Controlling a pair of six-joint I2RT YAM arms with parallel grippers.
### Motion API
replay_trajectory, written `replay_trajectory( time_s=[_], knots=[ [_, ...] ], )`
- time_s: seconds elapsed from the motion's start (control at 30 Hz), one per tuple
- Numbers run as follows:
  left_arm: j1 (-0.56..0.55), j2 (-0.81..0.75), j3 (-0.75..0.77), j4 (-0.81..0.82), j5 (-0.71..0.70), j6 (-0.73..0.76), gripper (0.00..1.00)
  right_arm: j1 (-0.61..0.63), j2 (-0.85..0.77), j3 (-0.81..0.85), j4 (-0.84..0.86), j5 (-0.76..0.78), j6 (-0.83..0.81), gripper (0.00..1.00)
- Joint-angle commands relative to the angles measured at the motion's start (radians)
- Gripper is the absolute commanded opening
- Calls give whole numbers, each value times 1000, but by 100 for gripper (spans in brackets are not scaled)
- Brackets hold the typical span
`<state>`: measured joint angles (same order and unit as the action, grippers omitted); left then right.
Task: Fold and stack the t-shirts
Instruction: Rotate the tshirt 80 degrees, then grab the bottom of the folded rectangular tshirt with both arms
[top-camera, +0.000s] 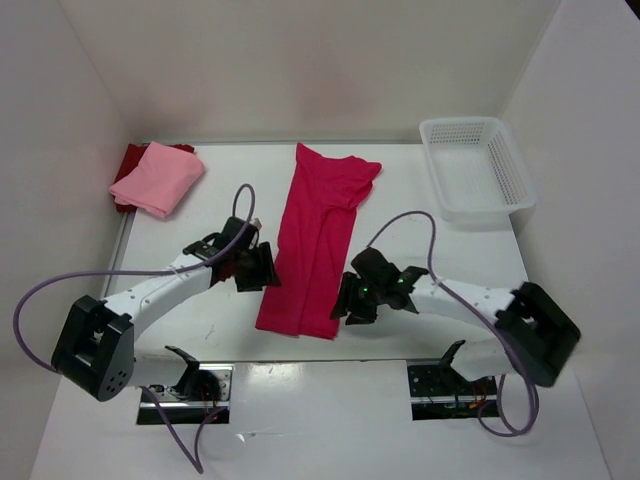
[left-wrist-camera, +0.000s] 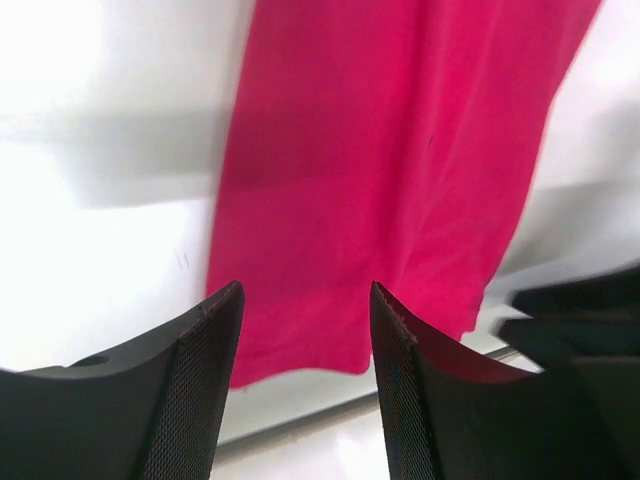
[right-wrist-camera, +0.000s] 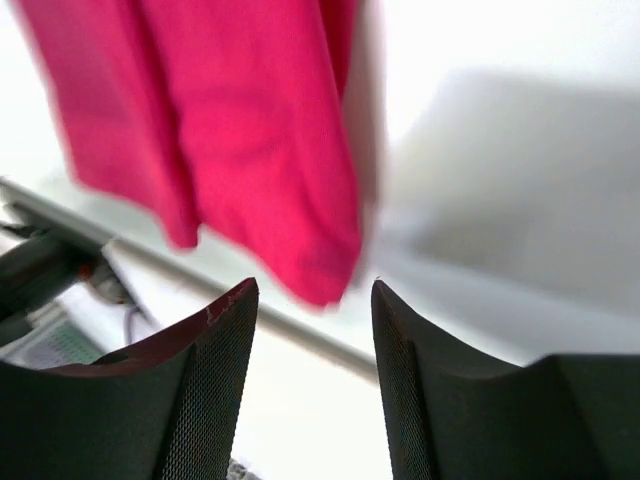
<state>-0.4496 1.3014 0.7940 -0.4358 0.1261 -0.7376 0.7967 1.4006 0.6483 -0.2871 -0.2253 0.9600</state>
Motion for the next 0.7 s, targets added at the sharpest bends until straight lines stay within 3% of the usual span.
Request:
replay_trajectory(
  time_s=[0.0,0.13,0.3,0.33,0.47,0.6,0.67],
  knots=[
    [-72,-16,-13,-104,-83,-84,61,6,-211,-68,-52,17,101,55],
    [-72,-106,-76,-129,-138,-166,54,15,-334,-228,14,-37,213,55],
    [-72,-96,-96,-130,-181,-215,53,15,-324,-251,111,-37,252,55],
    [-72,-106,-131,-130,-181,-215,55,15,-290,-240,123,-37,252,55],
    [-48,-106,-206,-64,-171,-264,100,15,-151,-185,180,-49,212,55],
    [-37,-157,-248,6,-123,-264,100,15,-89,-138,209,-36,171,55],
    [-37,-157,-257,34,-86,-246,91,15,-80,-138,209,-36,171,55]
  ],
)
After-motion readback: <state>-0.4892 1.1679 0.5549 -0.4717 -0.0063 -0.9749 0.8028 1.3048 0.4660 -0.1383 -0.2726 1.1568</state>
